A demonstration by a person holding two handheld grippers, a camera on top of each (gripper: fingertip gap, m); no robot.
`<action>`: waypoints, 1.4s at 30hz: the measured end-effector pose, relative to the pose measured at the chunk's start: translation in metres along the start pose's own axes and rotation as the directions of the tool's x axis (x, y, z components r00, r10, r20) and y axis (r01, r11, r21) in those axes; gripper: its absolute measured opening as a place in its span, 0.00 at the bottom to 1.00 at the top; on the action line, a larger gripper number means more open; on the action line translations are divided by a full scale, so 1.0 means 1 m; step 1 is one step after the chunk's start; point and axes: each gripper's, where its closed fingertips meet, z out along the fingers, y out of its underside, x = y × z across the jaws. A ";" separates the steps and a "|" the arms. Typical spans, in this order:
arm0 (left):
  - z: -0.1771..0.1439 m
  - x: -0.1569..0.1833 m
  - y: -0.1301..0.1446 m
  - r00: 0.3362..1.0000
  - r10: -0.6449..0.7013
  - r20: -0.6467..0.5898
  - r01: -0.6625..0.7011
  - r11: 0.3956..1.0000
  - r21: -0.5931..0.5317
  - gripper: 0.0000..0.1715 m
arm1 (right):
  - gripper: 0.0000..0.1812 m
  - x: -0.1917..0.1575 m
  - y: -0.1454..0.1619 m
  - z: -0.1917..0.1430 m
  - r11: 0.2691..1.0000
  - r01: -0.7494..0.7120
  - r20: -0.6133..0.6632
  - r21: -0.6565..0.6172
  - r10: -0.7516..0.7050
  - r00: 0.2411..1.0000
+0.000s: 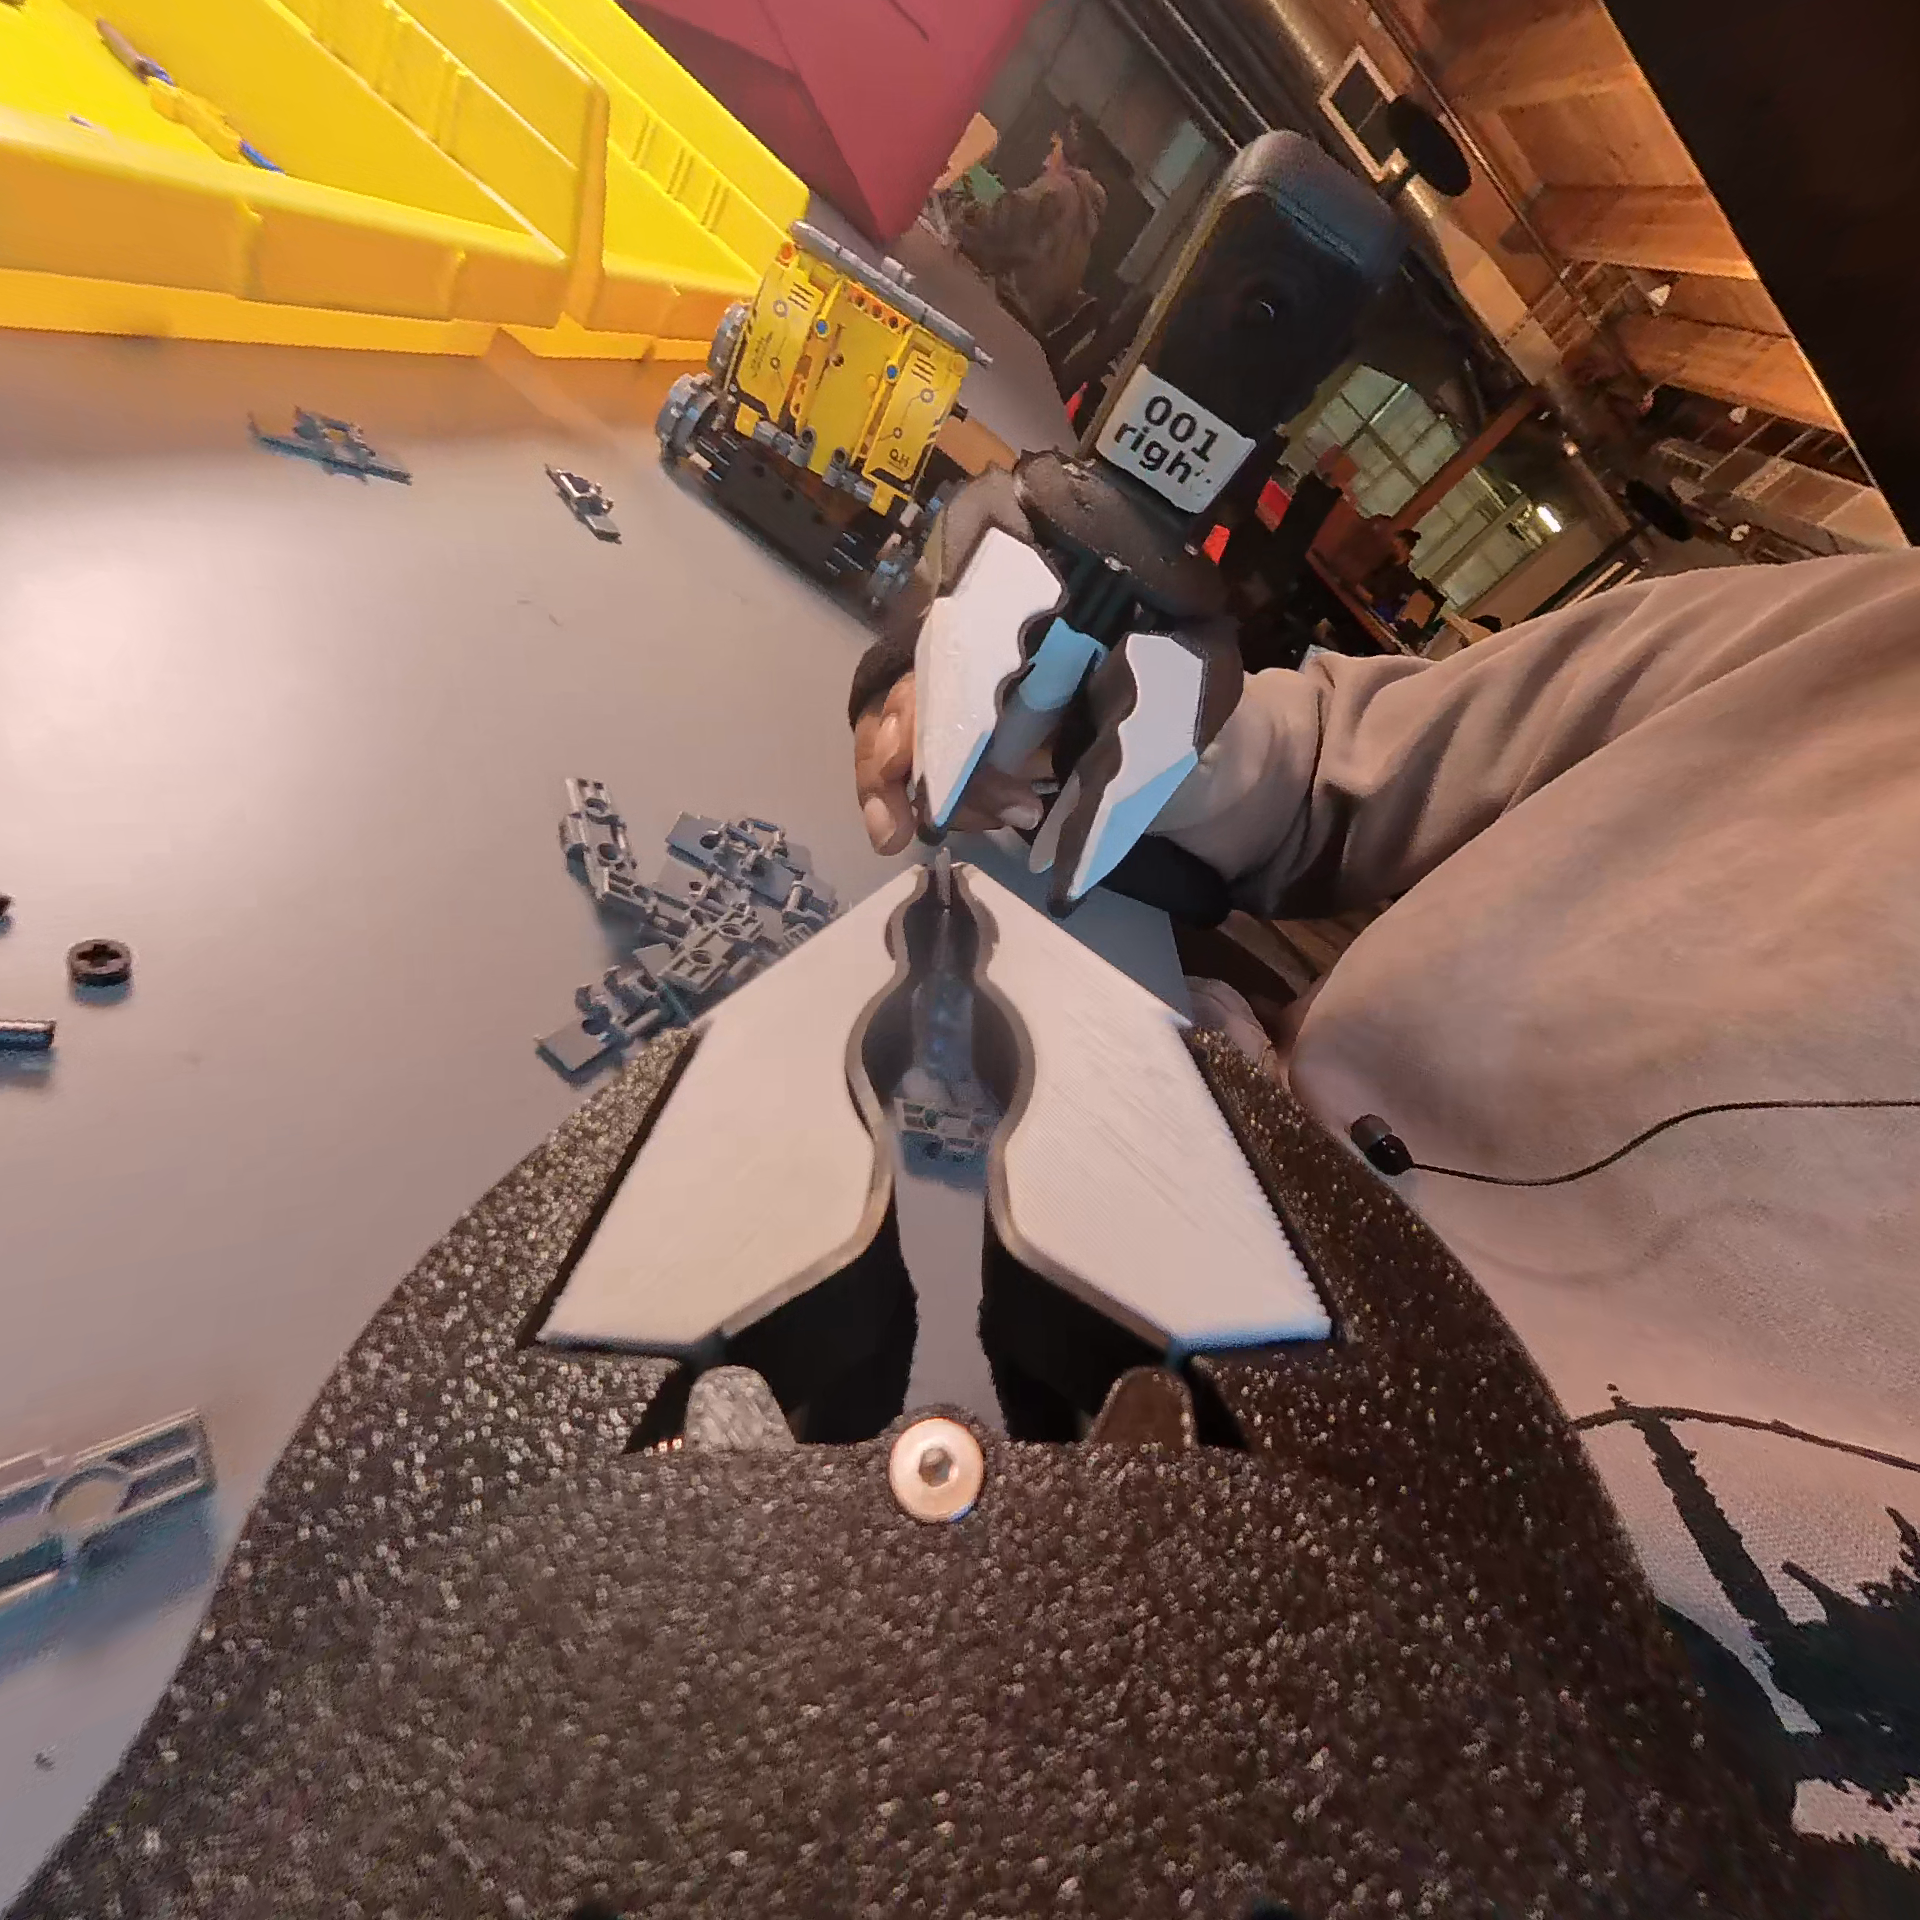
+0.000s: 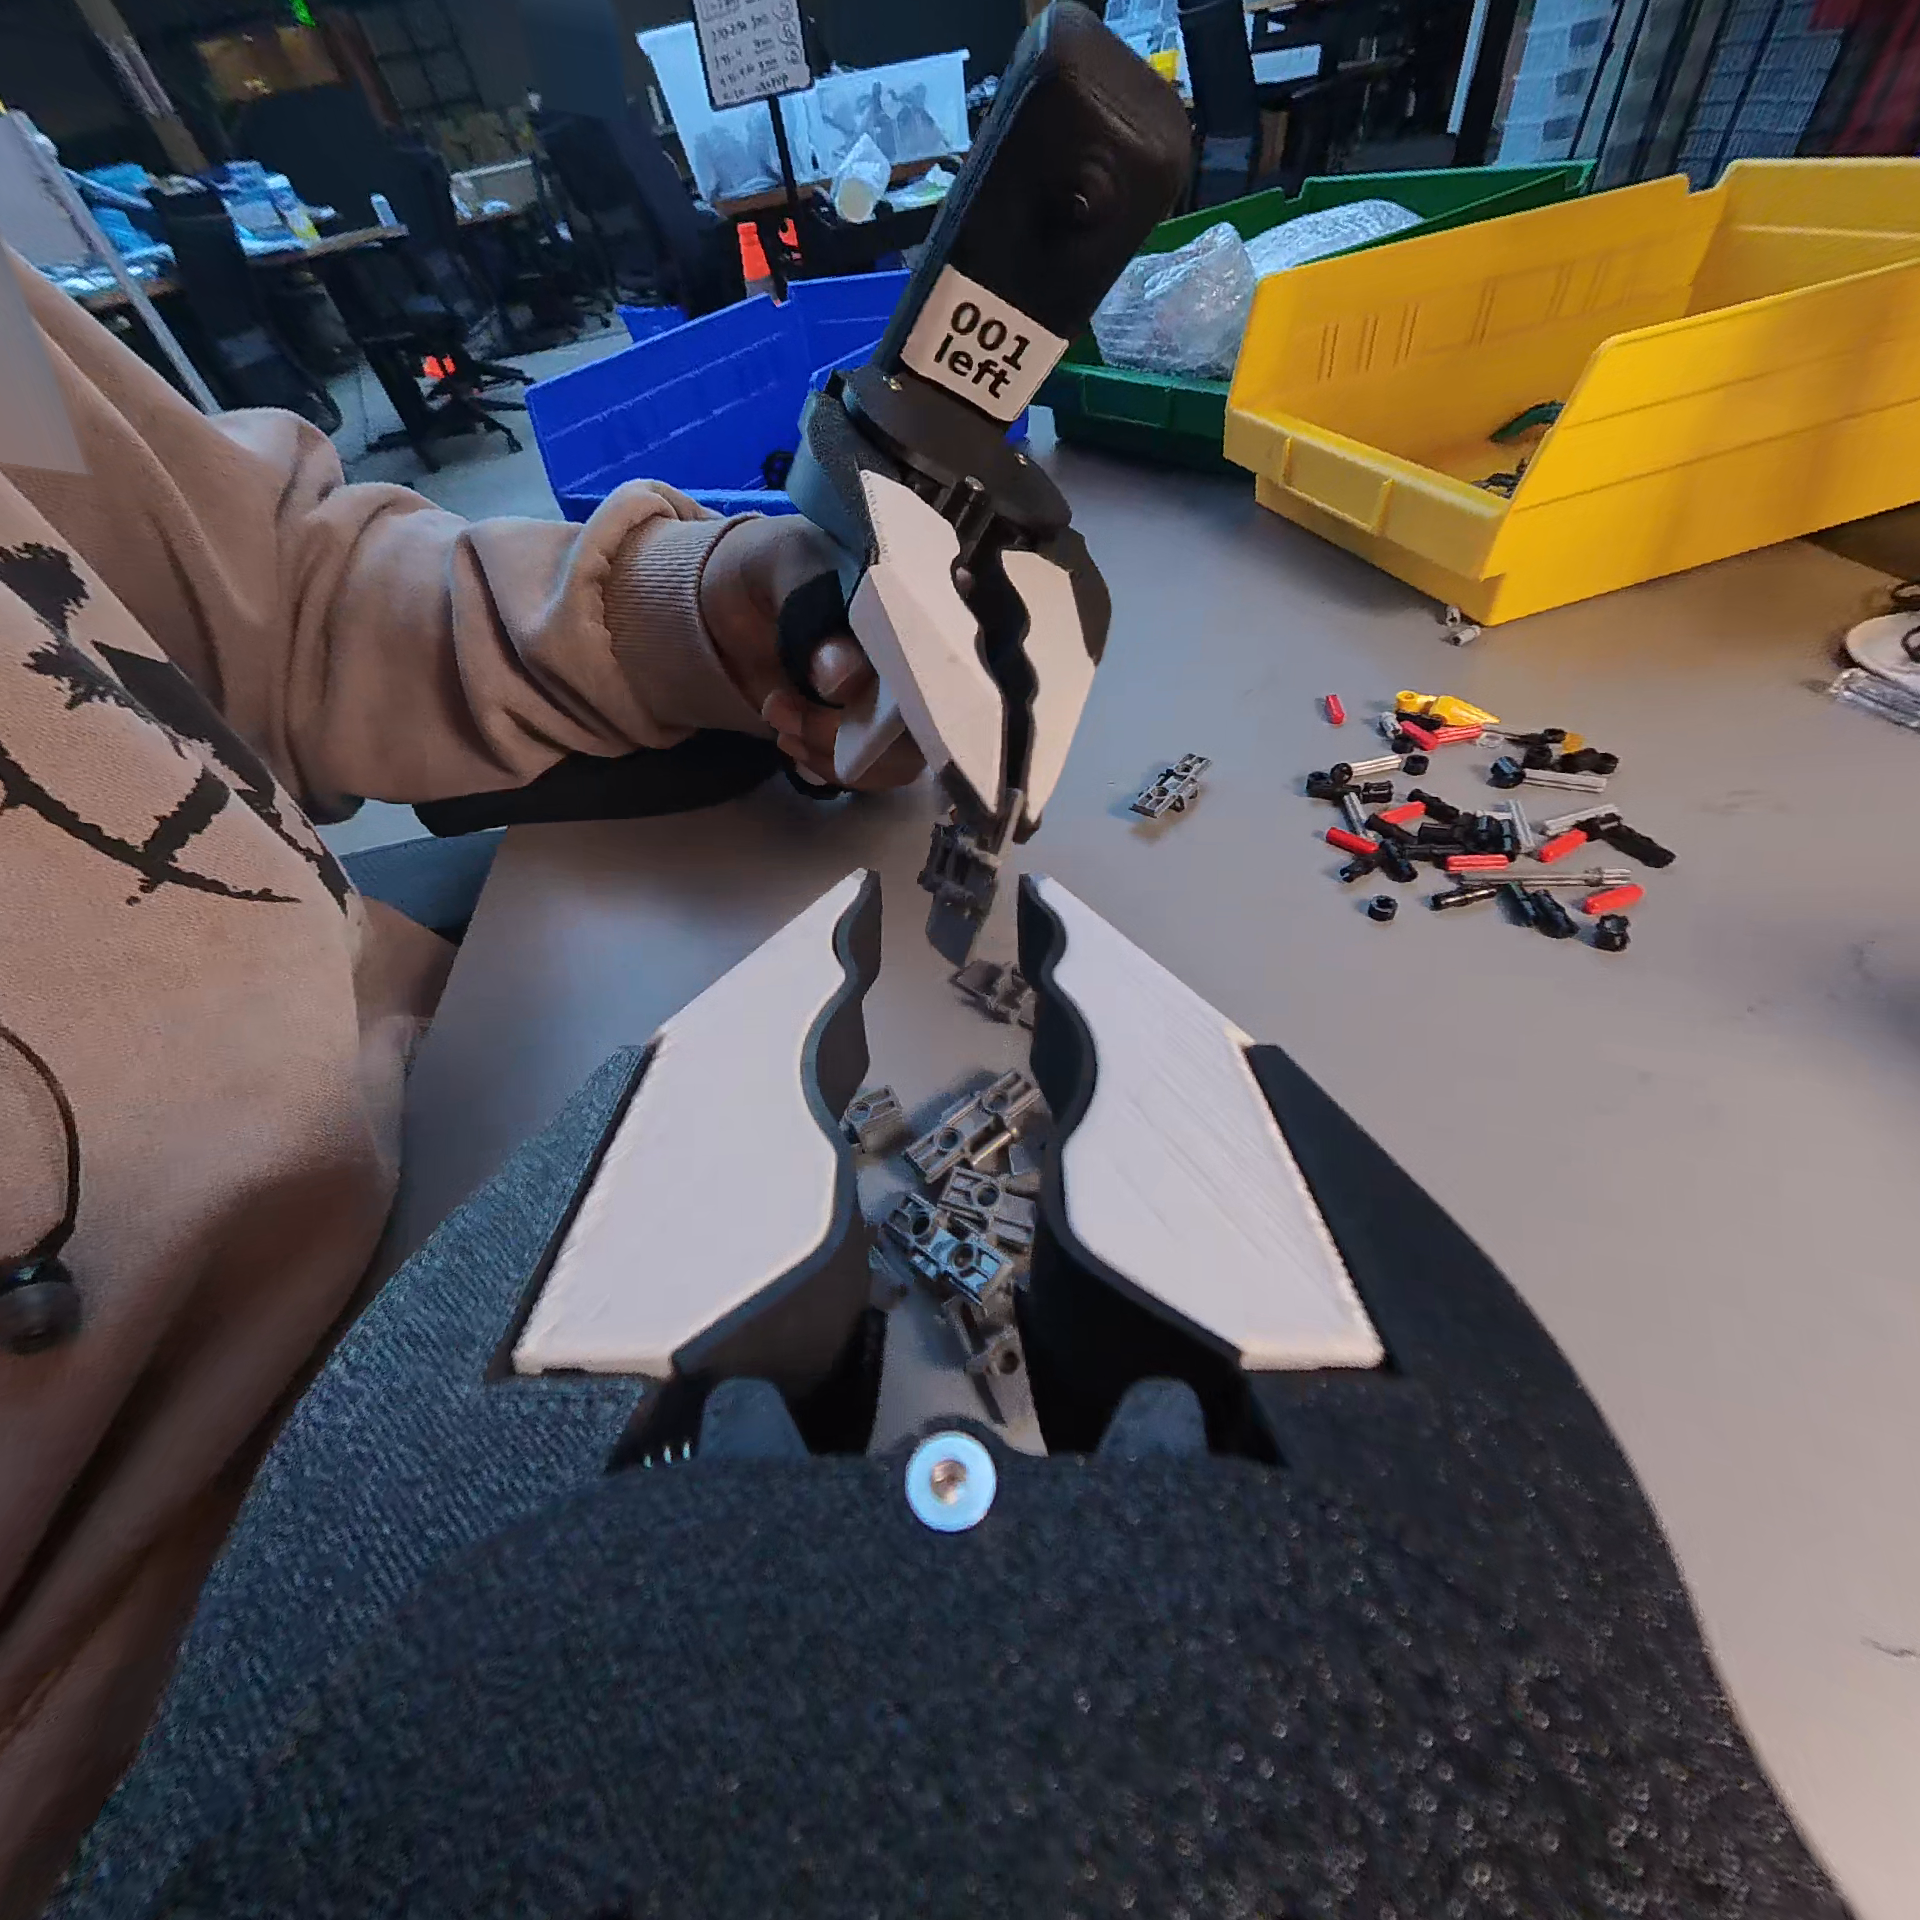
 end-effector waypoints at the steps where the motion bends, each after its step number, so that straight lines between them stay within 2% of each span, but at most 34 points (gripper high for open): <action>1: 0.002 0.002 0.001 1.000 0.010 -0.006 -0.010 1.000 -0.004 0.01 | 0.13 -0.001 0.001 0.001 1.000 0.000 0.007 -0.008 0.000 1.000; 9: 0.007 0.011 0.007 0.997 0.062 -0.035 -0.063 0.997 -0.038 0.02 | 0.05 -0.005 0.009 0.010 0.998 0.037 -0.007 -0.060 -0.038 0.999; 11: 0.007 0.014 0.005 0.997 0.063 -0.052 -0.065 0.997 -0.029 0.03 | 0.03 -0.005 0.006 0.008 0.999 0.029 -0.004 -0.039 -0.029 1.000; 15: 0.003 0.018 0.001 0.994 0.088 -0.066 -0.089 0.996 -0.010 0.05 | 0.03 -0.004 -0.005 0.002 0.999 -0.032 0.019 0.023 0.031 0.999; 17: 0.002 0.018 -0.002 0.993 0.106 -0.057 -0.105 0.994 0.013 0.03 | 0.03 -0.003 -0.009 -0.001 0.996 -0.075 0.037 0.048 0.073 0.997; 25: 0.001 0.015 -0.007 0.995 0.099 -0.032 -0.098 0.995 0.035 0.02 | 0.03 -0.001 -0.009 -0.001 0.992 -0.117 0.050 0.050 0.114 0.992; 30: 0.002 0.013 -0.001 0.997 0.070 -0.030 -0.070 0.998 -0.001 0.01 | 0.04 -0.003 -0.004 0.001 0.990 -0.138 0.067 0.031 0.136 0.988; 34: 0.002 0.013 0.001 0.997 0.065 -0.032 -0.066 0.998 -0.014 0.01 | 0.10 -0.004 -0.006 0.000 0.987 -0.156 0.084 0.046 0.151 0.985; 42: 0.007 0.017 0.006 0.996 0.075 -0.049 -0.077 0.996 -0.043 0.01 | 0.09 -0.003 -0.010 -0.002 0.981 -0.183 0.096 0.070 0.176 0.980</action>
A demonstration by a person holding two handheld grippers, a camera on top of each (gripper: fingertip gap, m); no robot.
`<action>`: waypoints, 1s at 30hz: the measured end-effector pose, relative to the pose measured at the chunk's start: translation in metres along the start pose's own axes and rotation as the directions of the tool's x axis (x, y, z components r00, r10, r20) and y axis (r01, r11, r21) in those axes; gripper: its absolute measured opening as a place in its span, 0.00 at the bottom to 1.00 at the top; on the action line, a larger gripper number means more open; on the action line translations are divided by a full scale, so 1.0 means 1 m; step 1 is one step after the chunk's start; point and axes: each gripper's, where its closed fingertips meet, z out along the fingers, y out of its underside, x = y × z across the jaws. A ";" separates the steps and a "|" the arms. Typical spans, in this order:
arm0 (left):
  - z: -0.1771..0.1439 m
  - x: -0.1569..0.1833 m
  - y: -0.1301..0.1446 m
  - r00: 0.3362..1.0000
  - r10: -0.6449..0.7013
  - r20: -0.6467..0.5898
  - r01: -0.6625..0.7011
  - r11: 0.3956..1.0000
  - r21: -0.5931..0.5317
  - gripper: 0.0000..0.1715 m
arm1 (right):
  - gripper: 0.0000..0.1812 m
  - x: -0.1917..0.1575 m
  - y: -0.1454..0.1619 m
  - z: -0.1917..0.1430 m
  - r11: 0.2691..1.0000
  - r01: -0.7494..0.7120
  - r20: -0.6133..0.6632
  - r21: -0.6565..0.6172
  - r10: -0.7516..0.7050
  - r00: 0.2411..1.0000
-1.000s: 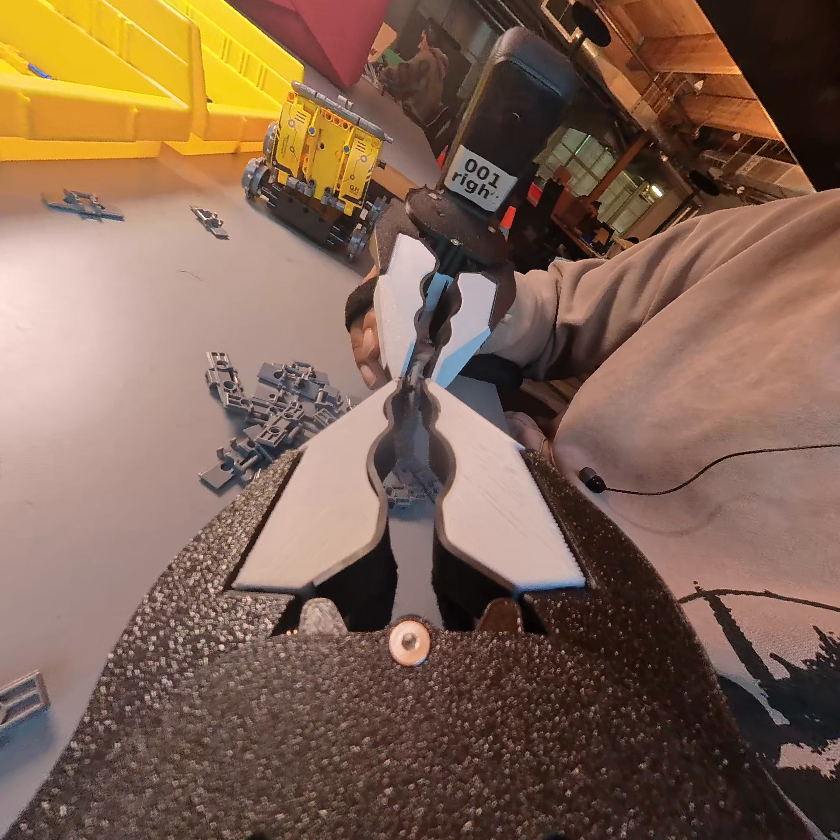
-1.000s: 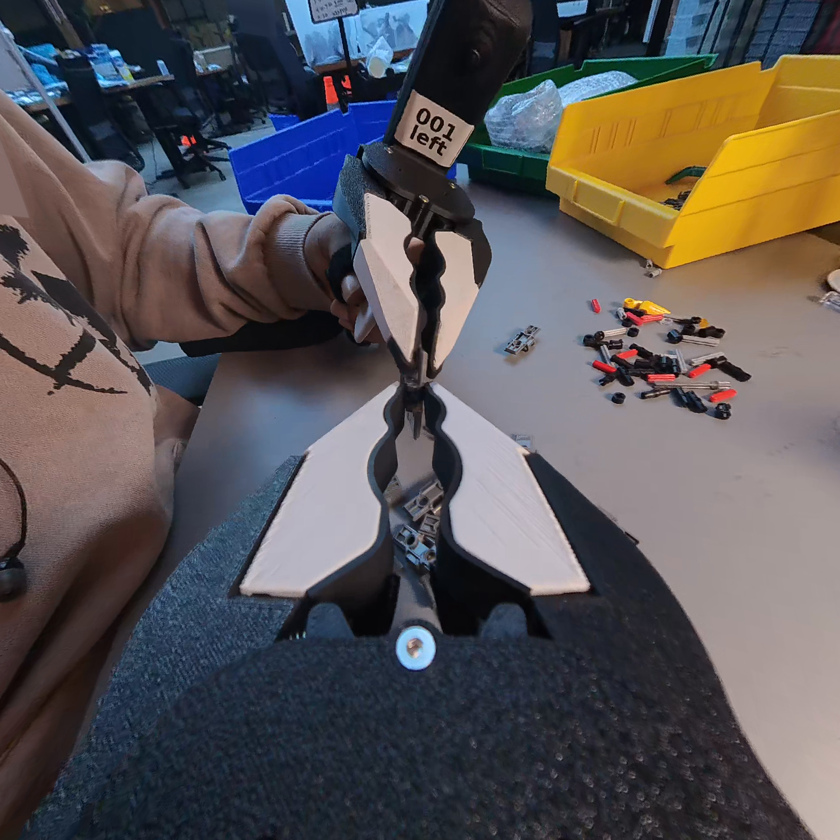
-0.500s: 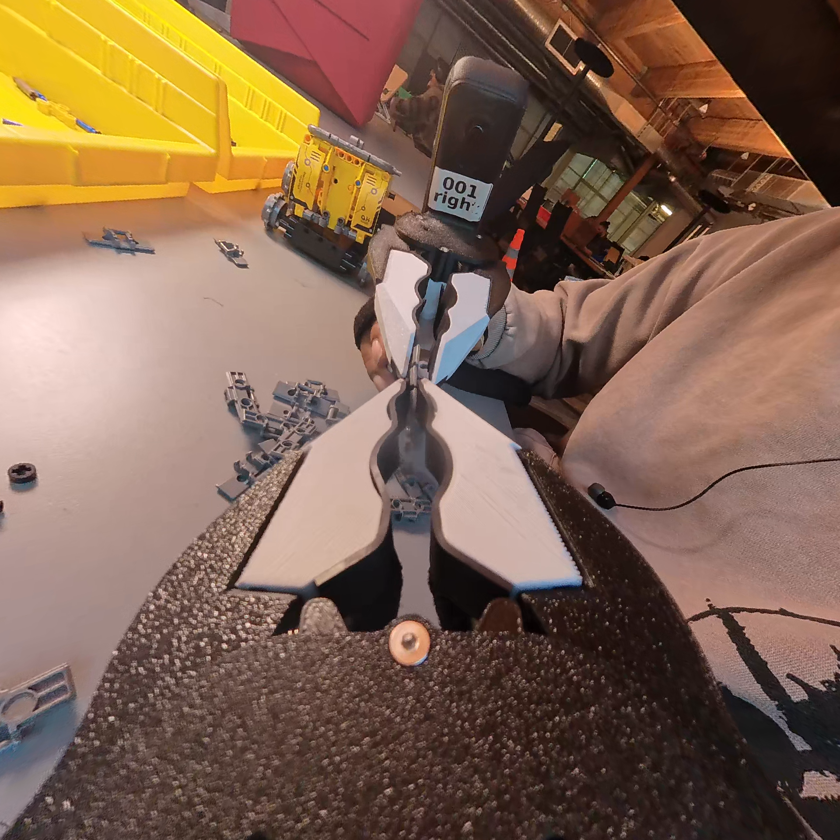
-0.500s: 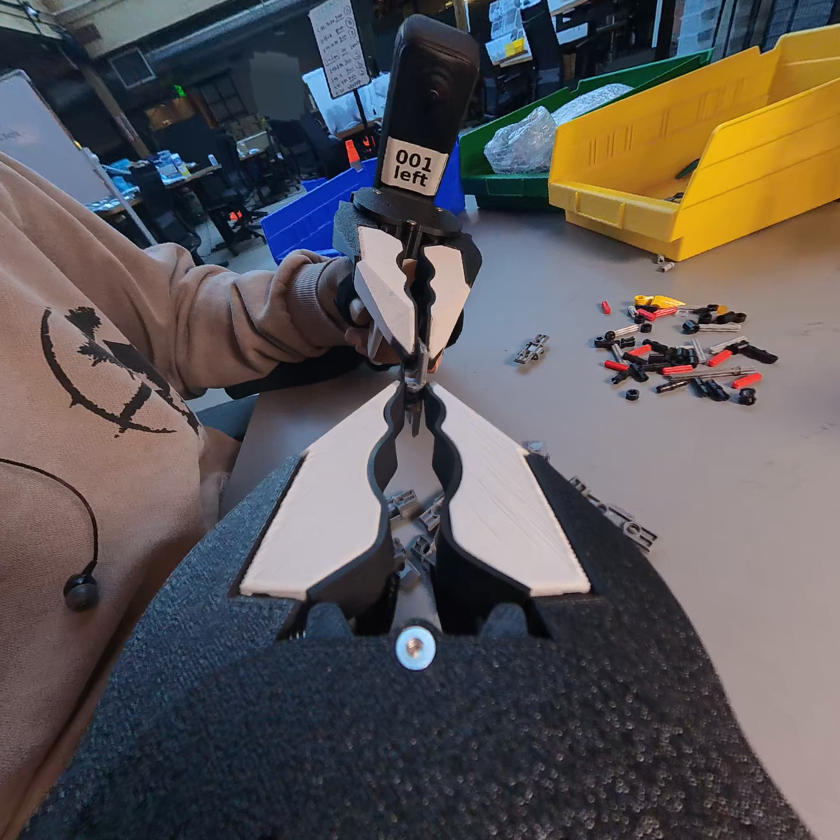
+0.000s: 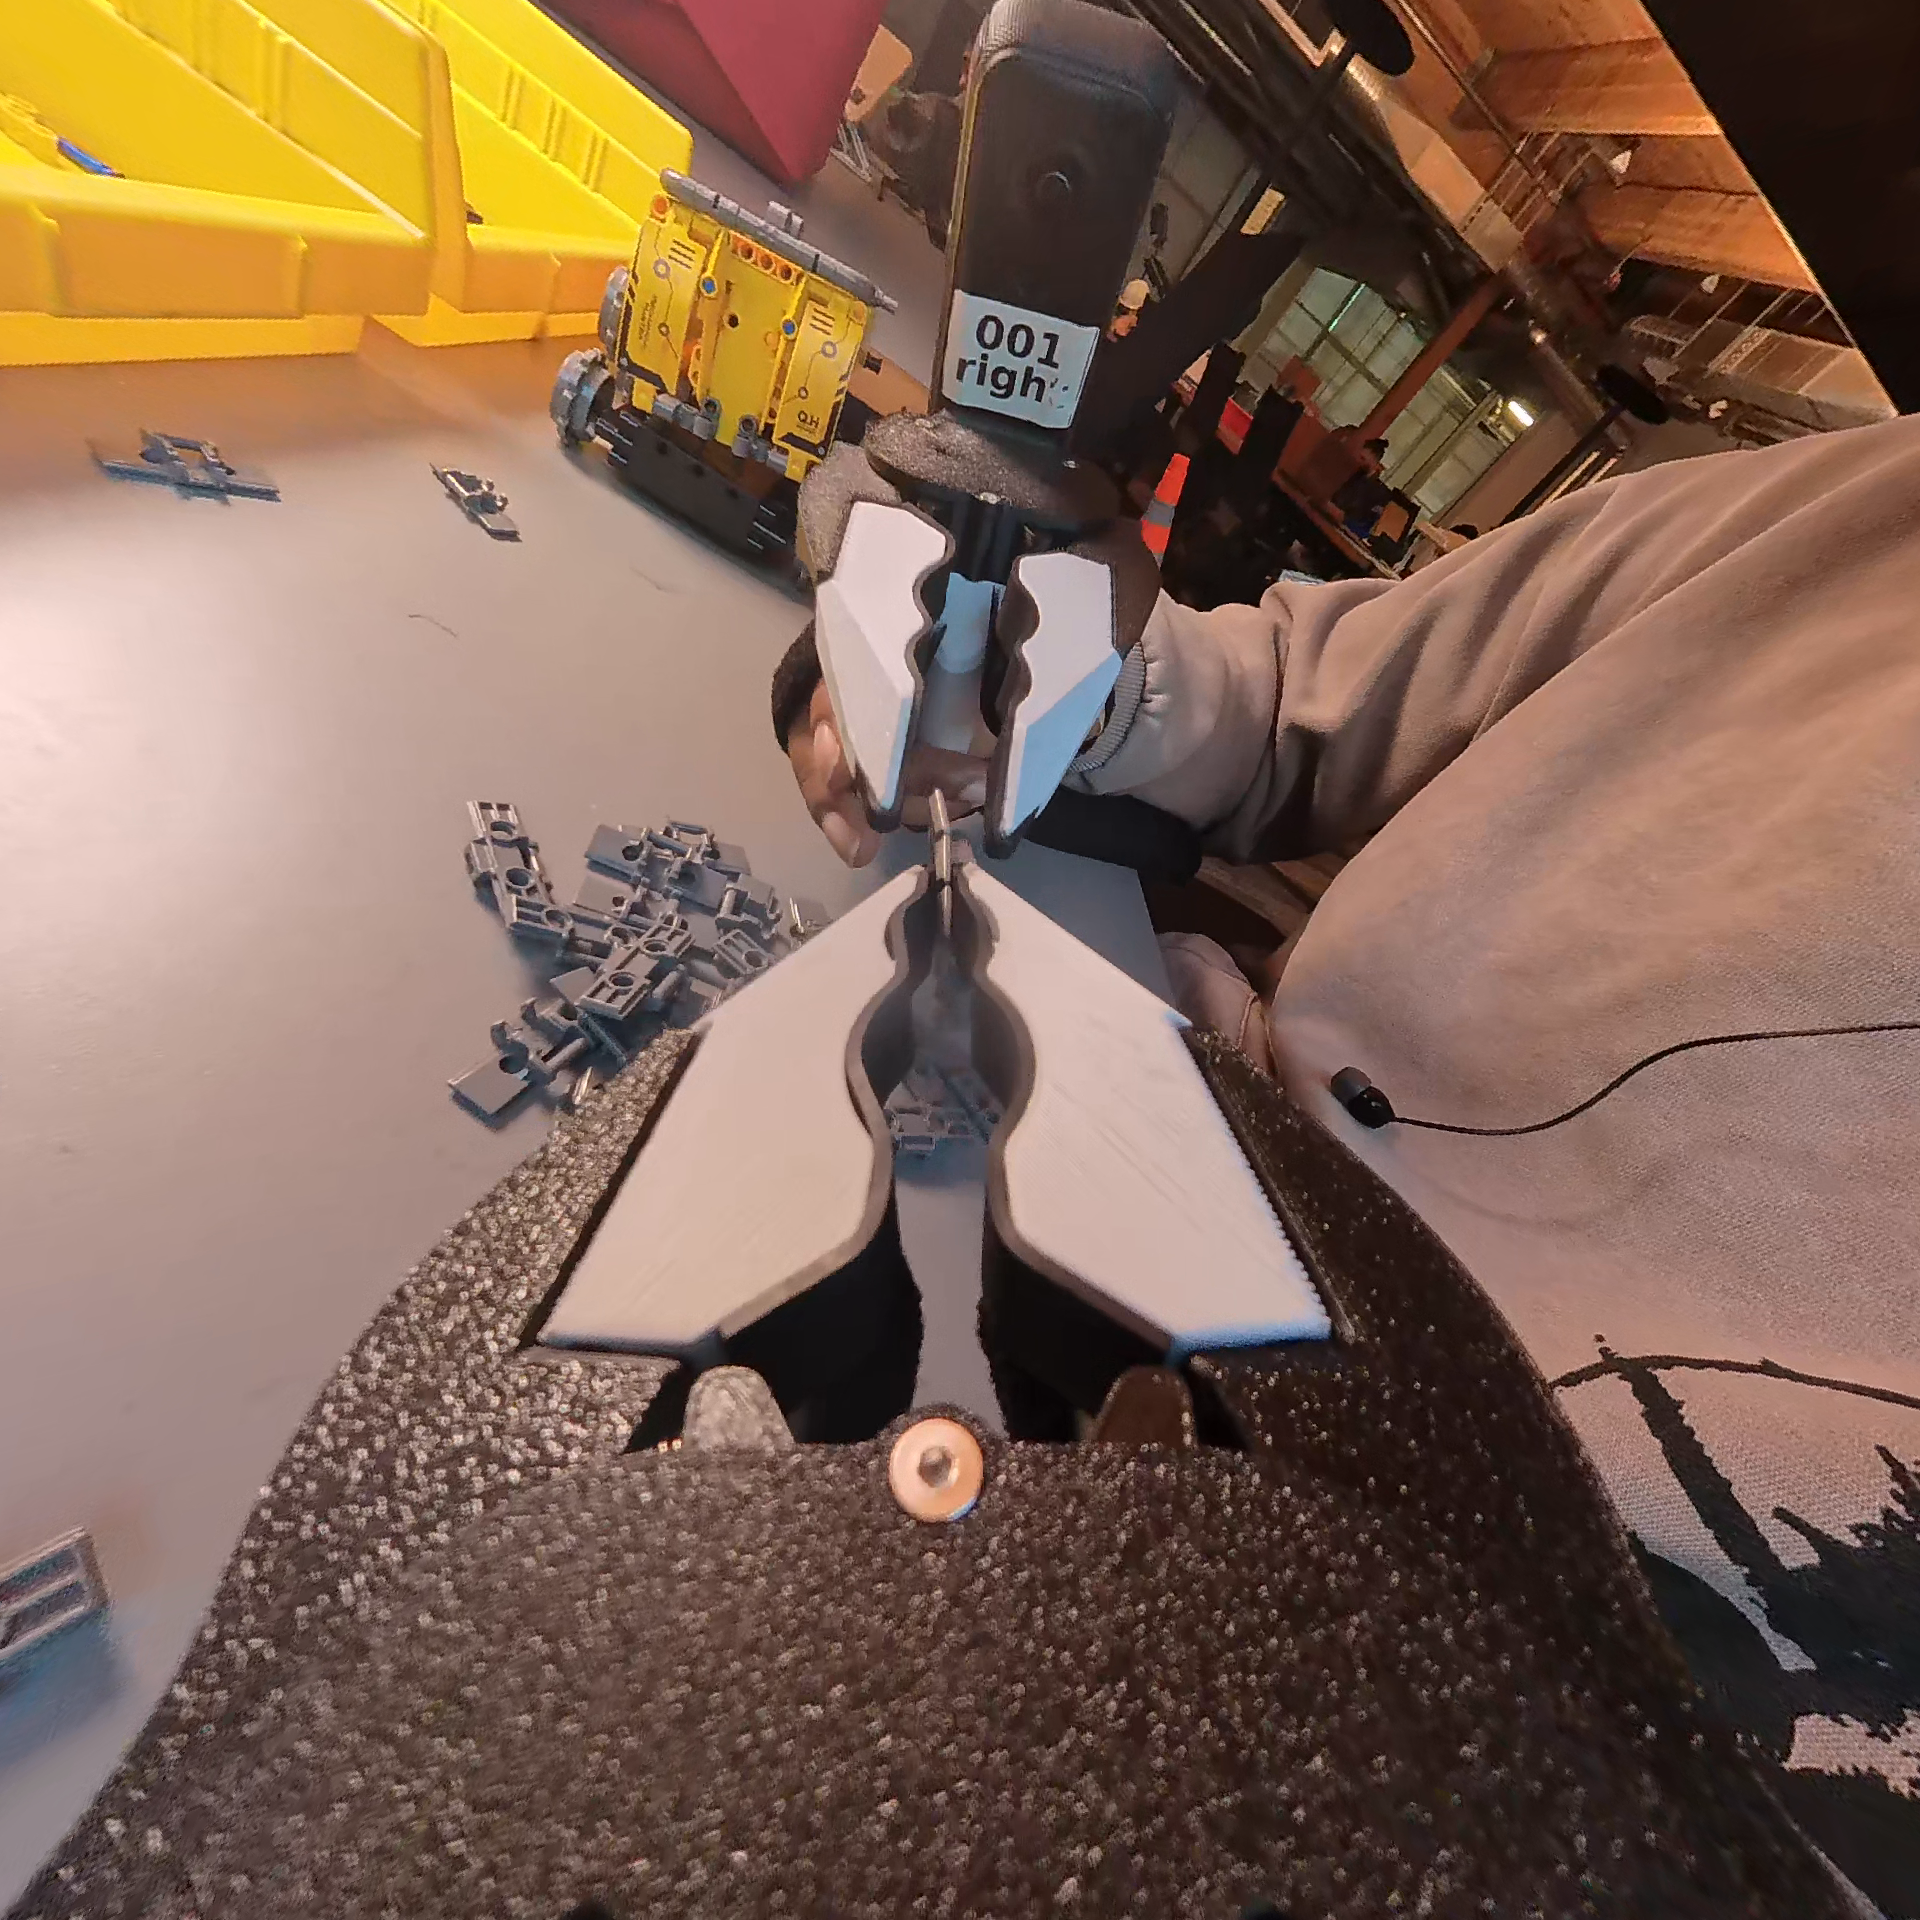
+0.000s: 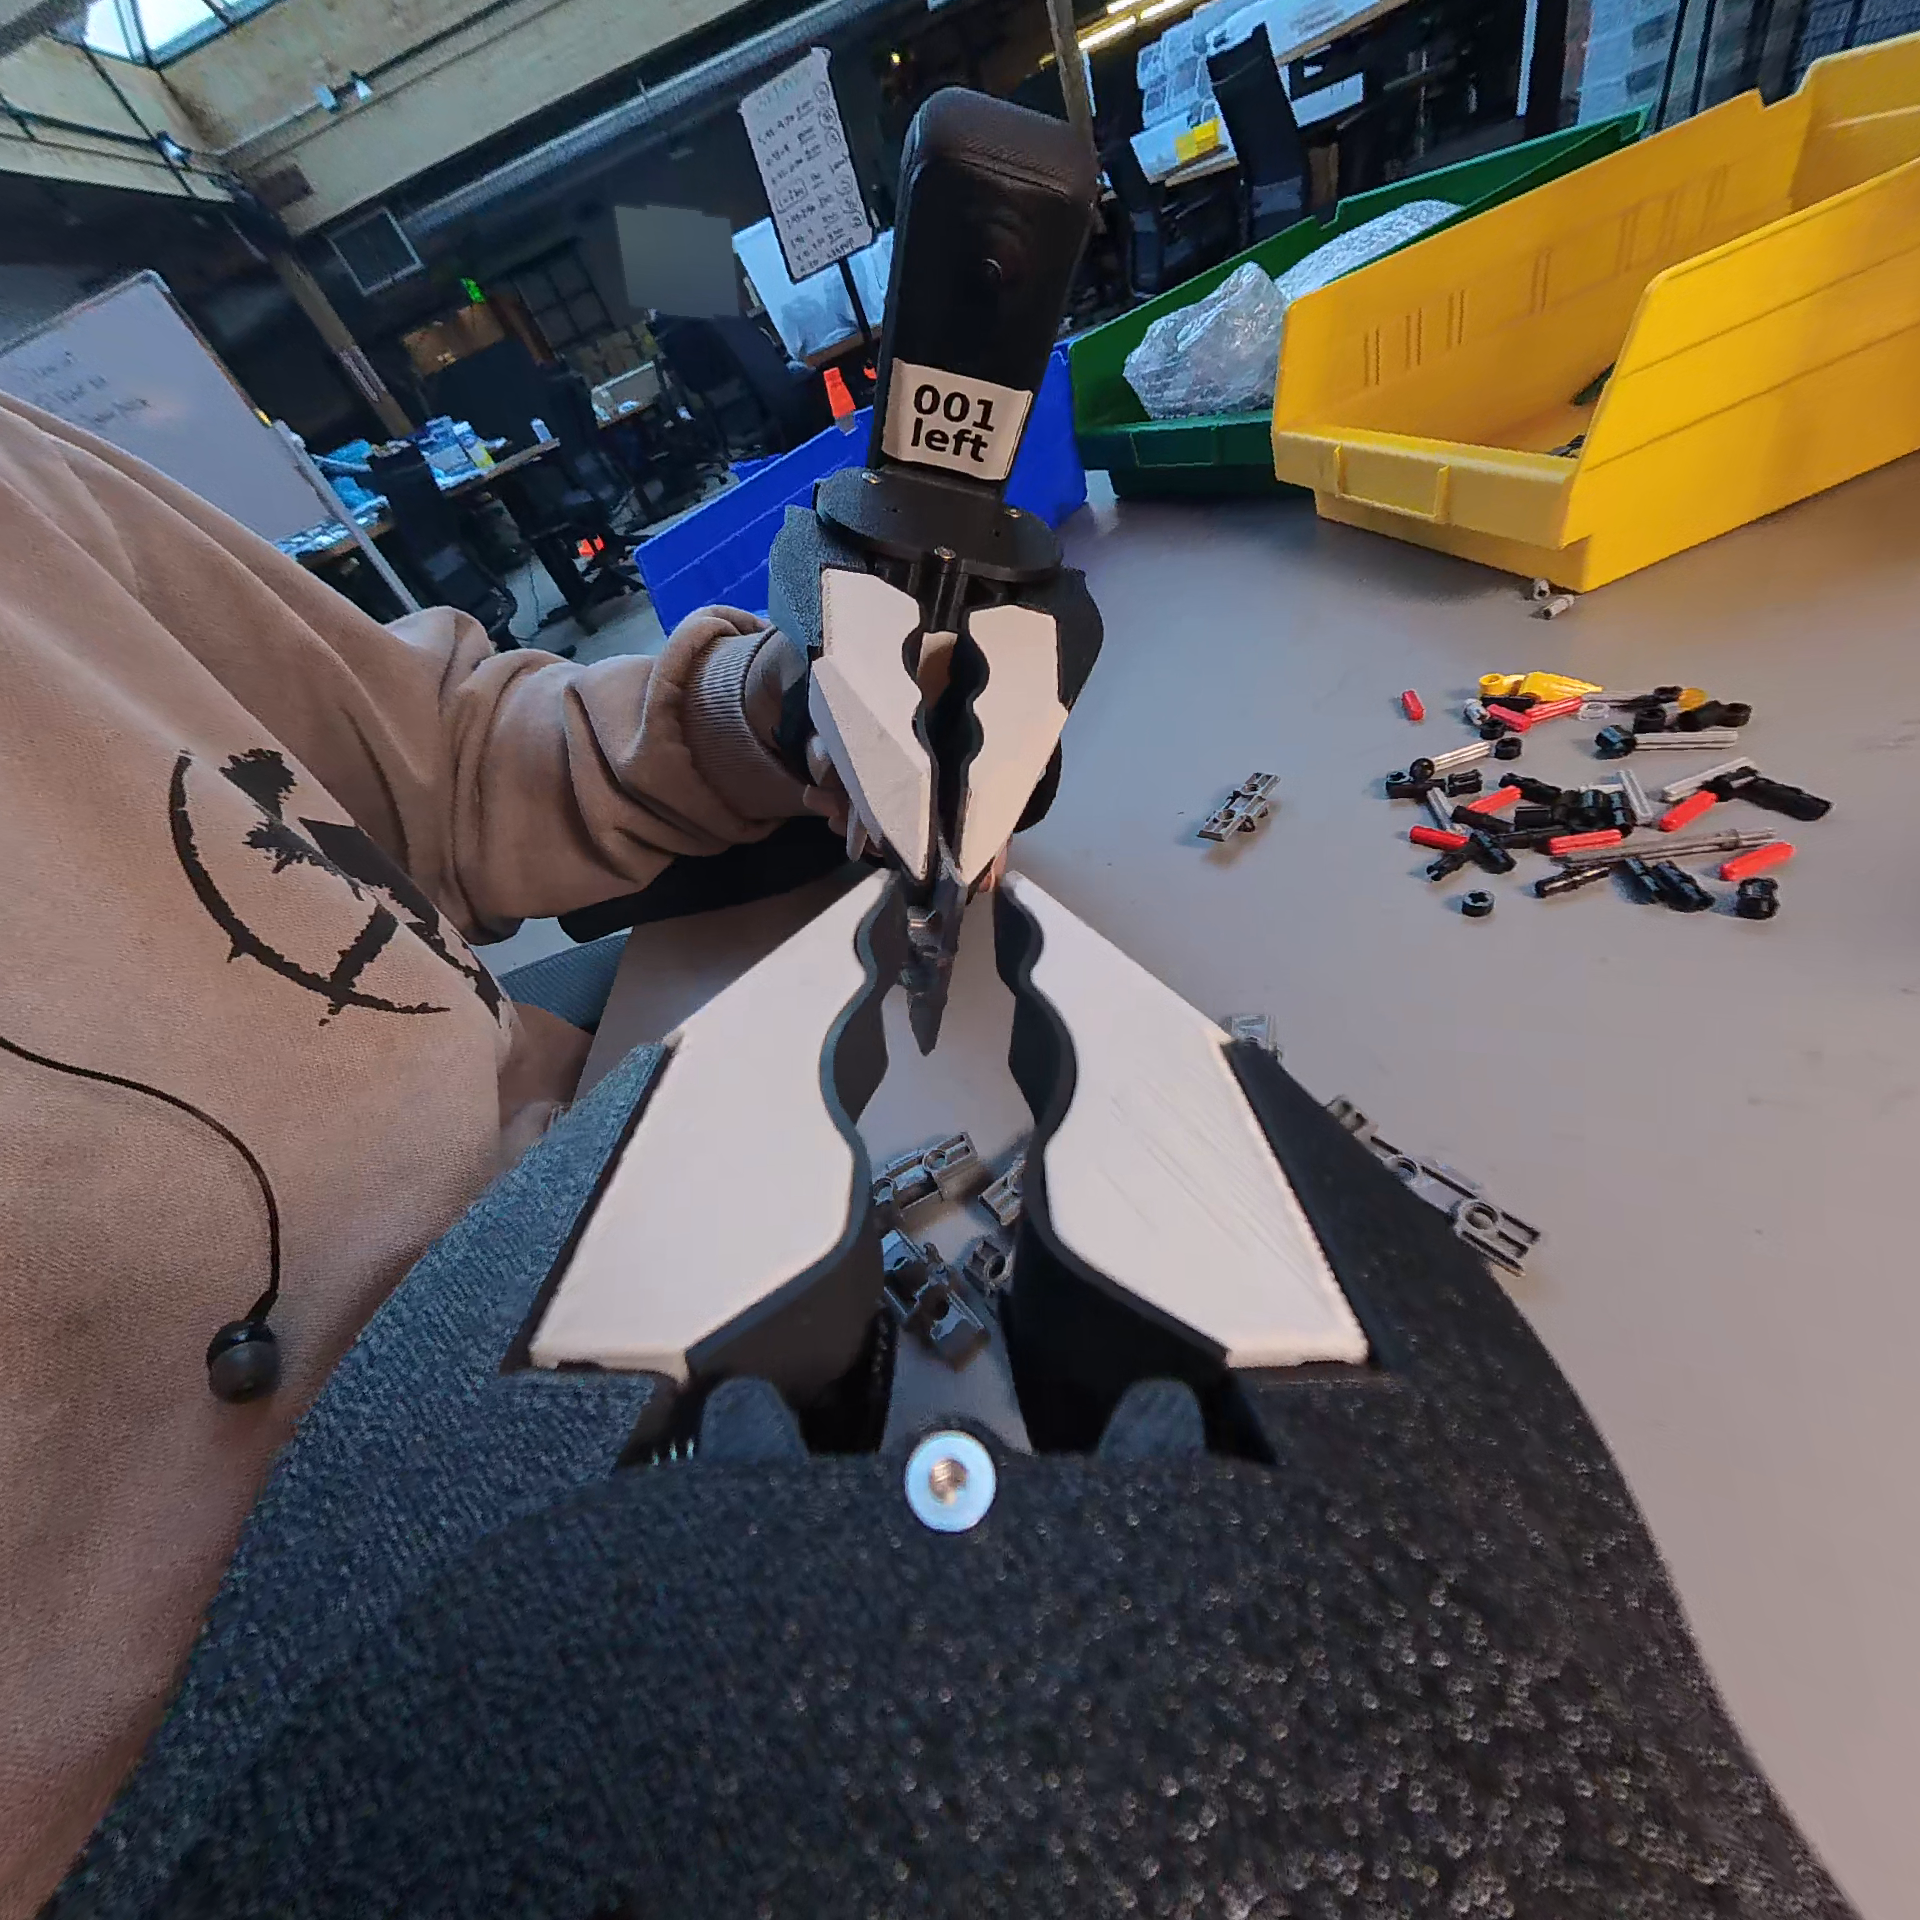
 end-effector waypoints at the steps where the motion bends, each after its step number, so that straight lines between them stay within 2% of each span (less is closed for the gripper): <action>1: 0.000 0.000 0.000 1.000 0.000 0.000 0.000 1.000 -0.001 0.01 | 0.07 -0.001 0.000 0.000 1.000 0.000 0.003 -0.002 0.000 1.000; 6: 0.002 0.000 0.002 1.000 0.002 -0.003 -0.002 1.000 -0.010 0.01 | 0.01 -0.002 0.002 0.001 1.000 0.009 0.007 -0.011 -0.009 1.000; 15: 0.002 0.002 -0.002 1.000 -0.004 -0.017 0.004 1.000 0.026 0.02 | 0.00 -0.004 0.000 0.000 1.000 0.017 0.012 -0.001 -0.017 1.000; 17: 0.001 0.005 -0.006 0.998 -0.041 -0.049 0.043 0.998 0.052 0.02 | 0.00 -0.008 -0.004 -0.001 0.998 0.062 0.011 0.019 -0.062 0.998; 21: 0.001 0.005 -0.006 0.991 -0.110 -0.079 0.115 0.992 0.060 0.02 | 0.00 -0.011 -0.005 -0.001 0.957 0.289 -0.082 -0.011 -0.289 0.954; 27: 0.003 0.002 -0.002 0.985 -0.159 -0.065 0.161 0.986 0.039 0.02 | 0.00 -0.013 -0.001 -0.001 0.919 0.391 -0.104 -0.054 -0.395 0.913; 28: 0.002 -0.005 0.000 0.987 -0.157 -0.017 0.157 0.987 0.037 0.02 | 0.00 -0.014 0.001 0.000 0.907 0.416 -0.104 -0.070 -0.421 0.901; 29: -0.003 -0.027 0.002 0.982 -0.161 0.103 0.157 0.986 0.048 0.01 | 0.00 -0.039 0.003 0.002 0.900 0.435 0.034 -0.026 -0.434 0.900; 30: -0.011 -0.037 -0.001 0.973 -0.201 0.117 0.194 0.979 0.068 0.01 | 0.00 -0.065 0.007 0.013 0.902 0.431 0.123 -0.011 -0.427 0.896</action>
